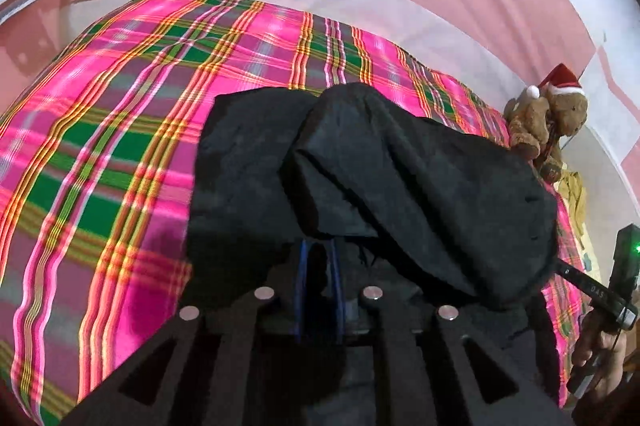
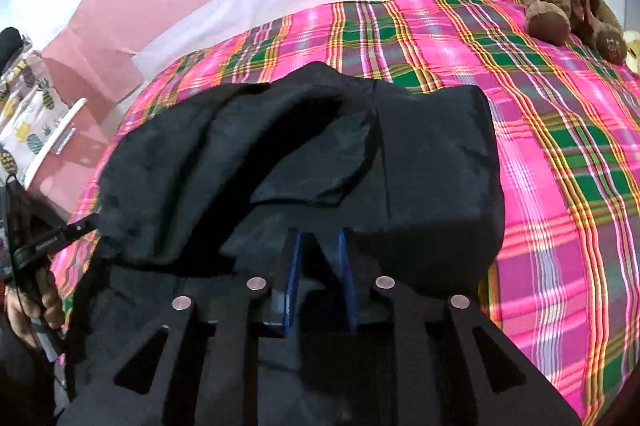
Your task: Fold large clothes
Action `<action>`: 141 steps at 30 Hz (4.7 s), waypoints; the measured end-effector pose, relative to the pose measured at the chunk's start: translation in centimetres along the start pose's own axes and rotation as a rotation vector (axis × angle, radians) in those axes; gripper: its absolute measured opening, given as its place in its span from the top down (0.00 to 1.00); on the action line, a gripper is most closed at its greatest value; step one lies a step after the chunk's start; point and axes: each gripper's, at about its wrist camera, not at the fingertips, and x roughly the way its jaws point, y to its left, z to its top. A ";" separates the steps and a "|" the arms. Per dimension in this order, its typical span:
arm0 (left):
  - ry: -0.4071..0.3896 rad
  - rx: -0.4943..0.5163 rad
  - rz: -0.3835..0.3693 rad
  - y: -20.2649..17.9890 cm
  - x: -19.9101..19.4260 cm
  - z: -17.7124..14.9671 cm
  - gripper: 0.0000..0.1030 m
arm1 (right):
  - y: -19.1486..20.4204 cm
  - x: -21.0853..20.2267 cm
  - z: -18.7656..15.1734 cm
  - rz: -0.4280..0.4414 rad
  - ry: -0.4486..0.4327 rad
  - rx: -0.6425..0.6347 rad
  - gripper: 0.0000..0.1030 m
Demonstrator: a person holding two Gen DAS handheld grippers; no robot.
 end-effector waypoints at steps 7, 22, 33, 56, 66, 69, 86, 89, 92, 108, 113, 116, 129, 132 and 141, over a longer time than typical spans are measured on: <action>-0.080 0.014 -0.078 -2.6 -2.6 1.5 0.62 | 1.8 -1.4 0.9 0.168 -0.038 0.072 0.60; -0.039 0.081 -0.139 -7.2 0.9 -0.3 0.55 | 4.0 3.9 -2.1 0.239 0.025 0.124 0.96; 0.053 0.054 -0.104 -6.2 5.7 -3.6 0.52 | 2.5 7.0 -3.5 0.179 0.069 0.157 0.96; -0.064 0.088 0.074 -3.2 4.8 3.8 0.53 | 0.2 3.3 5.3 -0.105 -0.124 -0.007 0.62; -0.081 0.075 0.072 -1.9 4.3 1.8 0.49 | -1.9 3.9 3.8 -0.111 -0.097 0.041 0.61; -0.136 0.087 0.056 -2.5 1.8 1.8 0.50 | 0.6 0.4 3.6 -0.101 -0.188 -0.034 0.59; -0.034 0.222 0.034 -6.0 4.0 -2.0 0.52 | 6.0 6.3 -2.0 -0.061 -0.012 -0.182 0.60; -0.053 0.223 -0.042 -6.8 2.0 -3.0 0.52 | 7.1 3.7 -2.4 -0.025 -0.071 -0.198 0.60; -0.040 0.278 -0.072 -8.4 2.1 -4.2 0.52 | 7.9 3.9 -3.1 0.000 -0.060 -0.224 0.60; 0.047 0.274 0.027 -9.1 6.8 -5.4 0.48 | 7.3 8.8 -4.9 -0.068 0.010 -0.229 0.61; 0.036 0.295 0.054 -9.5 6.8 -5.6 0.48 | 7.4 8.9 -4.7 -0.071 0.009 -0.232 0.61; 0.030 0.298 0.058 -9.4 6.9 -5.6 0.48 | 7.4 8.9 -4.7 -0.069 0.007 -0.232 0.60; 0.019 0.312 0.068 -9.6 5.9 -5.2 0.48 | 7.6 7.6 -4.5 -0.080 0.012 -0.235 0.59; 0.011 0.324 0.072 -10.0 4.6 -5.4 0.48 | 7.6 5.7 -4.7 -0.079 0.002 -0.212 0.59; -0.054 0.337 0.034 -10.8 -1.6 -6.4 0.49 | 7.5 -1.3 -6.8 -0.079 -0.089 -0.196 0.59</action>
